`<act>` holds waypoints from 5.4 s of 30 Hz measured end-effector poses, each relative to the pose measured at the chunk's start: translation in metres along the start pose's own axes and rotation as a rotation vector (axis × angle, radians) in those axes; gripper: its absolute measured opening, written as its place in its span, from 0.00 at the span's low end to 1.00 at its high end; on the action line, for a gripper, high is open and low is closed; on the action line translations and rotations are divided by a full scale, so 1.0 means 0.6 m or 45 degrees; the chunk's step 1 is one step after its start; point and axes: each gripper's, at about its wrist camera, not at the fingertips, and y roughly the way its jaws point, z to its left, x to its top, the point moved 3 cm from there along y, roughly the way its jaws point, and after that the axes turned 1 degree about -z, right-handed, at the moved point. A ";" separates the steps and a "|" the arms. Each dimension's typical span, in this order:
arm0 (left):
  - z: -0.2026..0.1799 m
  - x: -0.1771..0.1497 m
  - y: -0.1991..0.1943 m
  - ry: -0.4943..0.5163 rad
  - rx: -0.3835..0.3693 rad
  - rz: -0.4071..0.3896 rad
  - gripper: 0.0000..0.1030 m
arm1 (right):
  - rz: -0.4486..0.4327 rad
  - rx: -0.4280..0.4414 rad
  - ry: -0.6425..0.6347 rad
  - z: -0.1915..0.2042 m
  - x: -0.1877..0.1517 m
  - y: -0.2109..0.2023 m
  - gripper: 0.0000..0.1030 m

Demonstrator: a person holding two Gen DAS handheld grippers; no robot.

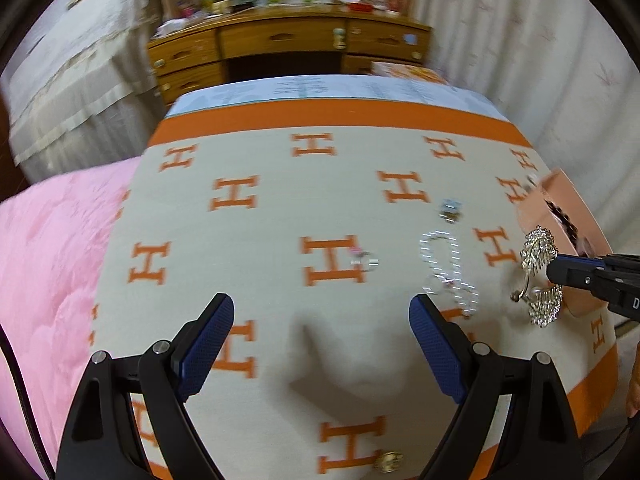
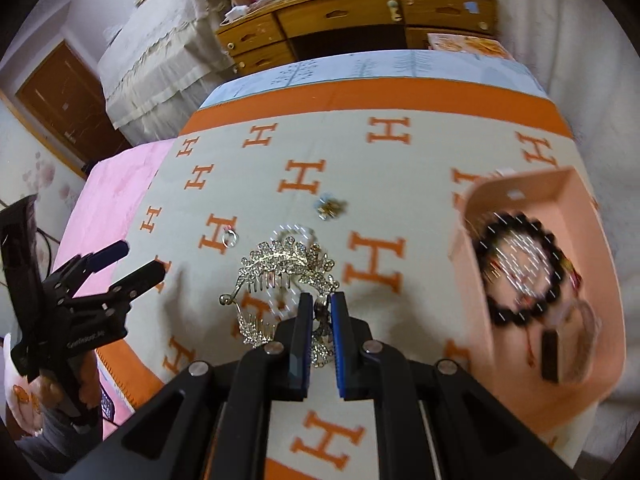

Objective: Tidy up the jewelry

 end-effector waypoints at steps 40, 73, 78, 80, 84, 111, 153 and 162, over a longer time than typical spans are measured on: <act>-0.173 0.115 0.065 0.087 -0.211 0.281 0.05 | -0.078 0.178 0.115 -0.053 -0.088 -0.067 0.09; -0.463 0.100 0.067 0.310 -0.645 0.313 0.09 | -0.488 -0.091 0.690 -0.293 -0.070 -0.176 0.09; -0.456 0.088 0.055 0.312 -0.605 0.321 0.49 | -0.447 -0.082 0.670 -0.287 -0.066 -0.154 0.09; -0.442 0.090 0.039 0.300 -0.597 0.279 0.50 | -0.430 -0.072 0.667 -0.286 -0.064 -0.145 0.09; -0.406 0.094 0.013 0.247 -0.570 0.212 0.58 | -0.380 -0.091 0.645 -0.278 -0.060 -0.125 0.09; -0.040 0.017 -0.105 -0.059 -0.088 -0.053 0.76 | -0.125 0.094 0.137 -0.035 -0.074 -0.064 0.24; 0.005 -0.150 -0.037 -0.086 -0.069 0.108 0.78 | -0.044 -0.075 -0.577 0.144 -0.173 0.063 0.17; -0.005 -0.136 -0.031 -0.068 -0.065 0.108 0.78 | -0.061 -0.087 -0.475 0.110 -0.162 0.055 0.17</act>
